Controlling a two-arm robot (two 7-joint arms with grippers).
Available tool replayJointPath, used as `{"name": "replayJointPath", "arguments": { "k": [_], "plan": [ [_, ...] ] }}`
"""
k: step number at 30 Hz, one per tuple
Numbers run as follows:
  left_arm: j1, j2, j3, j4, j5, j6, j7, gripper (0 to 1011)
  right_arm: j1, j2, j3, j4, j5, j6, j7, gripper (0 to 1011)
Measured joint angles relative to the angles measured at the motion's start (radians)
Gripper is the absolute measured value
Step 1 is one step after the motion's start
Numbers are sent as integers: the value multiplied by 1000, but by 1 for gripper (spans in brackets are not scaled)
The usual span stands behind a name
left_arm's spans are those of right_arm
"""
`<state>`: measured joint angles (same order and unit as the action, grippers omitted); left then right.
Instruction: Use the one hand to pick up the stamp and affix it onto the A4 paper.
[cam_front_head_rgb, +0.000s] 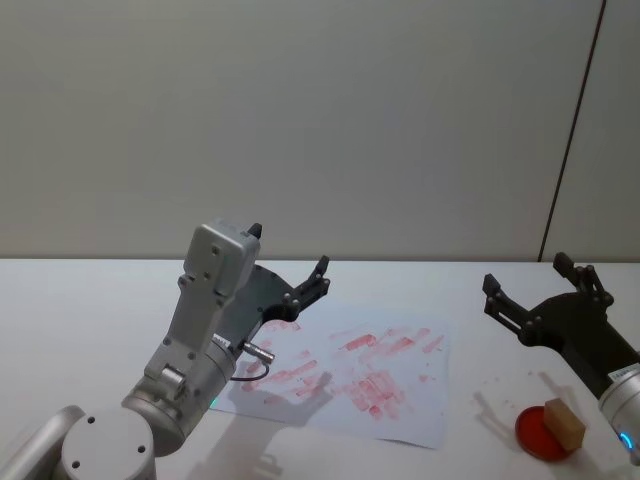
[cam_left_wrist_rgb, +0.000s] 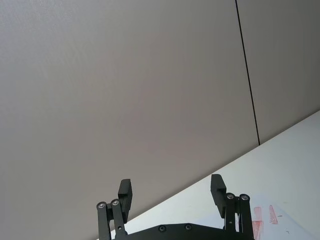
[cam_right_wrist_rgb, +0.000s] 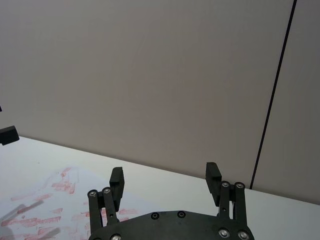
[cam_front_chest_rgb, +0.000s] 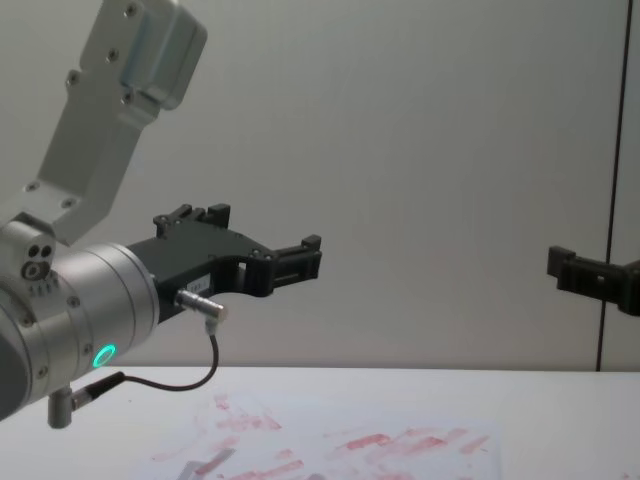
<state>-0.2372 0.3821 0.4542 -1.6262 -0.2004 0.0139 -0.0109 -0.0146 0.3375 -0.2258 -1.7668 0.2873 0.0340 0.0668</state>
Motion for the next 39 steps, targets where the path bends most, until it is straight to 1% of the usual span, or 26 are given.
{"name": "replayJointPath", "arguments": {
  "k": [39],
  "plan": [
    [0, 0, 0, 0, 0, 0, 0, 1002, 0, 0, 0, 0, 0, 0, 0, 1001]
  ]
}}
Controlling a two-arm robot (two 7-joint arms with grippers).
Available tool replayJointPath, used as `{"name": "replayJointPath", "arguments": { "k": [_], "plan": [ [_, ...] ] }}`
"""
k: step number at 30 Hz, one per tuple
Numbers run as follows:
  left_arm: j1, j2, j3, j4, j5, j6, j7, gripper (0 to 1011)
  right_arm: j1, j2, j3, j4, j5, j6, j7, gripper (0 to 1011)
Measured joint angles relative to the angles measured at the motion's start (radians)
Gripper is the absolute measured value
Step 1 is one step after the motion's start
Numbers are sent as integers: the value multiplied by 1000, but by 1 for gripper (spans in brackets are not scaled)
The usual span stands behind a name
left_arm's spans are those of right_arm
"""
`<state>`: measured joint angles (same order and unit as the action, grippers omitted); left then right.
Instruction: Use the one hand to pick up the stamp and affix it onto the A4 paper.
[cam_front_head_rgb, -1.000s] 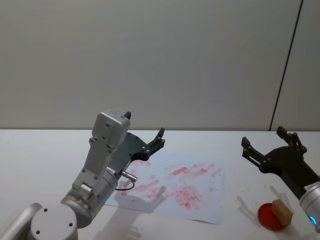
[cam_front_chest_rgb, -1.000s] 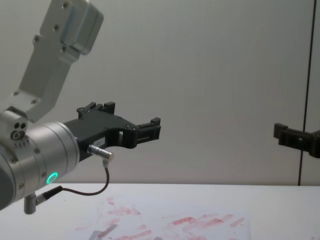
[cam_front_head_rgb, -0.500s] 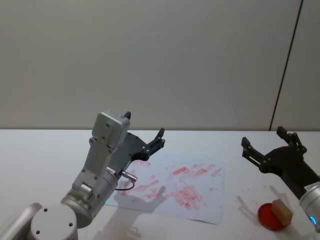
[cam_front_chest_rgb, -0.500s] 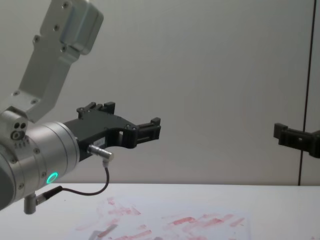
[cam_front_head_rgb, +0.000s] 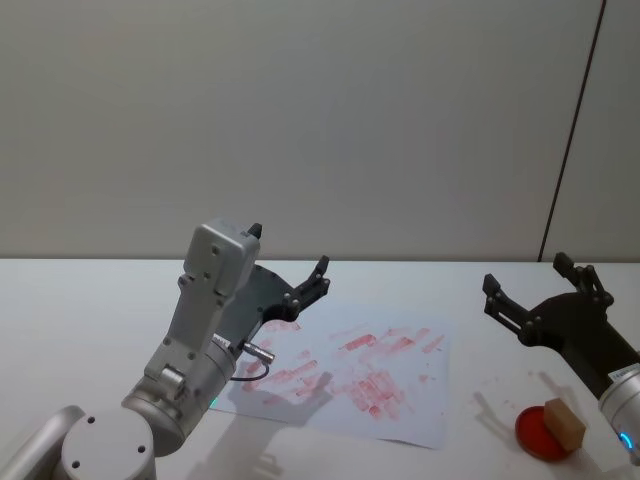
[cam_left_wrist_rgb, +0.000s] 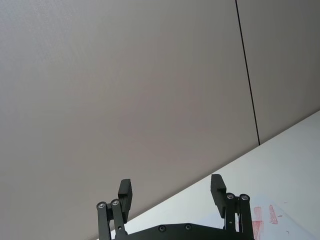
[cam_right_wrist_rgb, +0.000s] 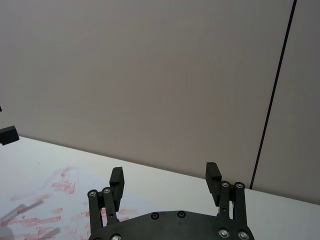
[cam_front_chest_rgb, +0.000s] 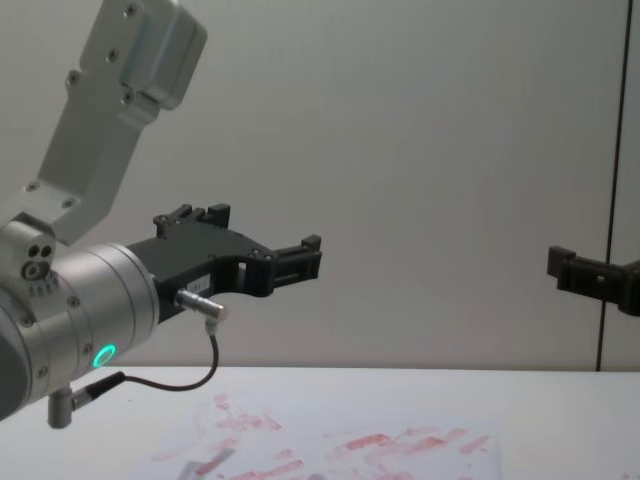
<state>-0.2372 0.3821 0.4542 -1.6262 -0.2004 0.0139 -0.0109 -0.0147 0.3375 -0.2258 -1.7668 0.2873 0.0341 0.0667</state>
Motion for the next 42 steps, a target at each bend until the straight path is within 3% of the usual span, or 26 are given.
{"name": "replayJointPath", "arguments": {
  "k": [12, 20, 30, 42],
  "plan": [
    [0, 0, 0, 0, 0, 0, 0, 1002, -9, 13, 8, -8, 6, 5, 7, 1001],
    [0, 0, 0, 0, 0, 0, 0, 1003, -62, 66, 33, -45, 29, 32, 15, 1001],
    [0, 0, 0, 0, 0, 0, 0, 1002, -168, 151, 70, -94, 67, 87, 17, 1001],
    [0, 0, 0, 0, 0, 0, 0, 1003, -224, 197, 87, -102, 59, 145, 25, 1001]
  ]
}}
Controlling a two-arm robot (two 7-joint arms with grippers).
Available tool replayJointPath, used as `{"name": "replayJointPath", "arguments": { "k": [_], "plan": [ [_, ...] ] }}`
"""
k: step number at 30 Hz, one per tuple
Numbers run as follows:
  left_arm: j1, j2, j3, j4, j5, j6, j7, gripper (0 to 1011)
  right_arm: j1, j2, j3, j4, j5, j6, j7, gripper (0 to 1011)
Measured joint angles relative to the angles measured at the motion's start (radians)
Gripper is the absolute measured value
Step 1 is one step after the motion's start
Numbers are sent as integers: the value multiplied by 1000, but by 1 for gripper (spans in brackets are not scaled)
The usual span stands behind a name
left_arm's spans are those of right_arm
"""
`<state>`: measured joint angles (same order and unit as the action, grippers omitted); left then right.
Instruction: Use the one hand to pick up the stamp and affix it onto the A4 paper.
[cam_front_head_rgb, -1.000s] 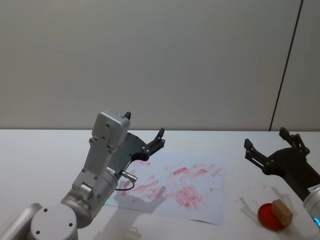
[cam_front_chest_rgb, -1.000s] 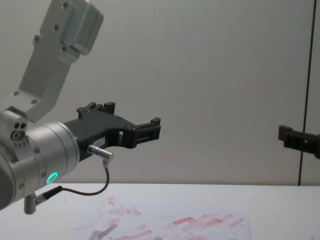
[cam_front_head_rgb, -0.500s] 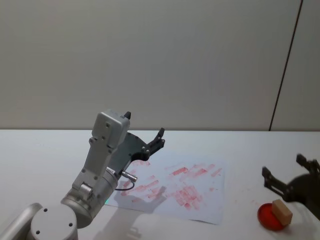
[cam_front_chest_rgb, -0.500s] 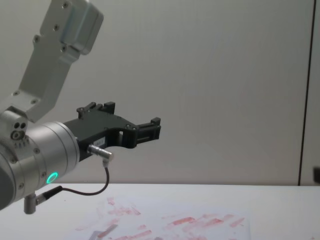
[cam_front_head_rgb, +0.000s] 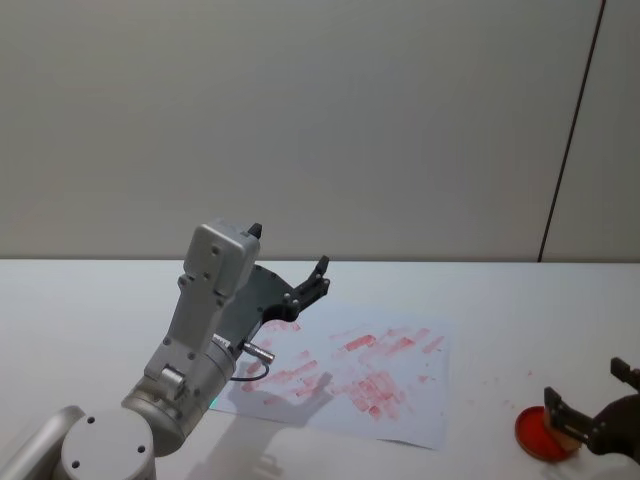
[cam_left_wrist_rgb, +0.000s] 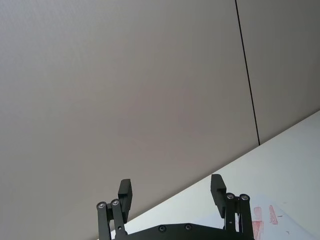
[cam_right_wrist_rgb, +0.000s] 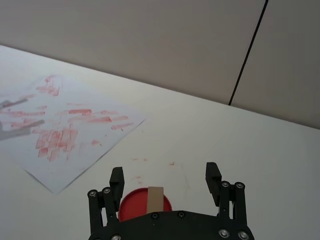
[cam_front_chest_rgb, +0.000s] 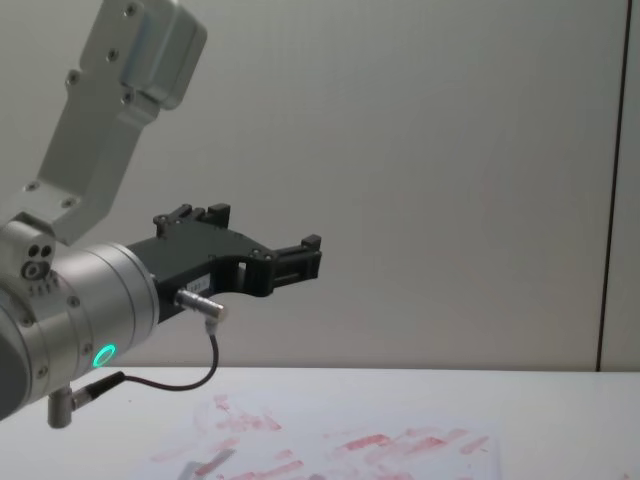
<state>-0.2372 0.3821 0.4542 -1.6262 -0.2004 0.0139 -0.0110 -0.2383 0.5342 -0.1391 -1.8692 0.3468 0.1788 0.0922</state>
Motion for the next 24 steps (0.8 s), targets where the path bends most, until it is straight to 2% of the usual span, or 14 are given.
{"name": "replayJointPath", "arguments": {
  "k": [12, 24],
  "plan": [
    [0, 0, 0, 0, 0, 0, 0, 1003, 5, -4, -13, 19, -42, 75, 25, 1001],
    [0, 0, 0, 0, 0, 0, 0, 1003, 33, -35, -34, 51, -84, 148, 36, 1001]
  ]
}}
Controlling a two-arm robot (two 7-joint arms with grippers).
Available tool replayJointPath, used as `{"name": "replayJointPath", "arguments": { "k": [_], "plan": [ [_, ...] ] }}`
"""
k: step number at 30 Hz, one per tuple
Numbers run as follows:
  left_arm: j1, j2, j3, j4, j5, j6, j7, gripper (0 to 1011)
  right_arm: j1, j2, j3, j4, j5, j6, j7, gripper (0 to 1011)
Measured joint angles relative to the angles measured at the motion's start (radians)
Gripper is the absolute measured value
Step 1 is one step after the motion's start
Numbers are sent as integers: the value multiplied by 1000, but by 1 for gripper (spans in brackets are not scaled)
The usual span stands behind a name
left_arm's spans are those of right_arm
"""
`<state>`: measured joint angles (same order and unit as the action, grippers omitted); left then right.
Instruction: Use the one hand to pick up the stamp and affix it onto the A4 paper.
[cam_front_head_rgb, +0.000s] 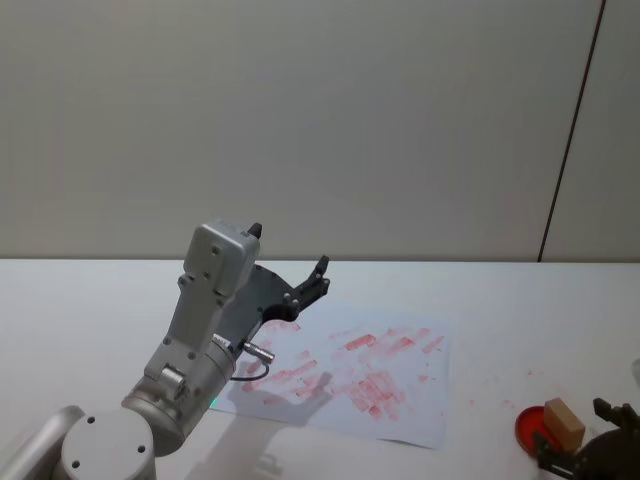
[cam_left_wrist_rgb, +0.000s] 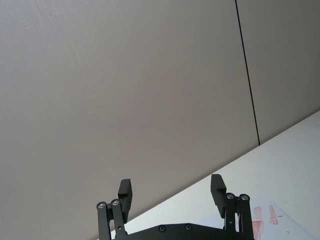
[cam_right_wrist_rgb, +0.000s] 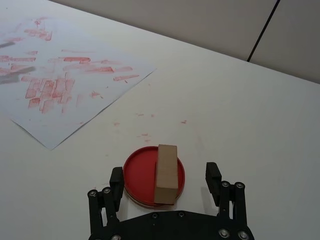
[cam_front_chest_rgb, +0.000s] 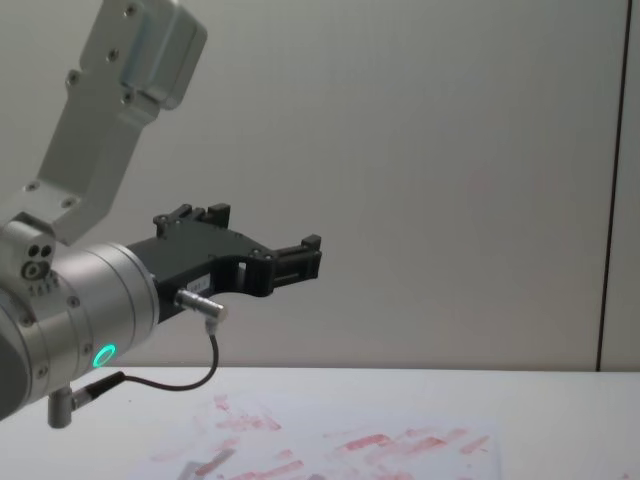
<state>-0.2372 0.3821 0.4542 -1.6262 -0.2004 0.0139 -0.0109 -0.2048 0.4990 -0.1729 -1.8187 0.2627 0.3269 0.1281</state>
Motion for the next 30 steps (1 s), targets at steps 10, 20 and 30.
{"name": "replayJointPath", "arguments": {
  "k": [10, 20, 30],
  "plan": [
    [0, 0, 0, 0, 0, 0, 0, 1002, 24, -23, -12, 23, -25, 23, 8, 1001],
    [0, 0, 0, 0, 0, 0, 0, 1002, 34, -32, -17, 33, -35, 32, 12, 819],
    [0, 0, 0, 0, 0, 0, 0, 1003, 39, -37, -20, 38, -41, 37, 13, 560]
  ]
}}
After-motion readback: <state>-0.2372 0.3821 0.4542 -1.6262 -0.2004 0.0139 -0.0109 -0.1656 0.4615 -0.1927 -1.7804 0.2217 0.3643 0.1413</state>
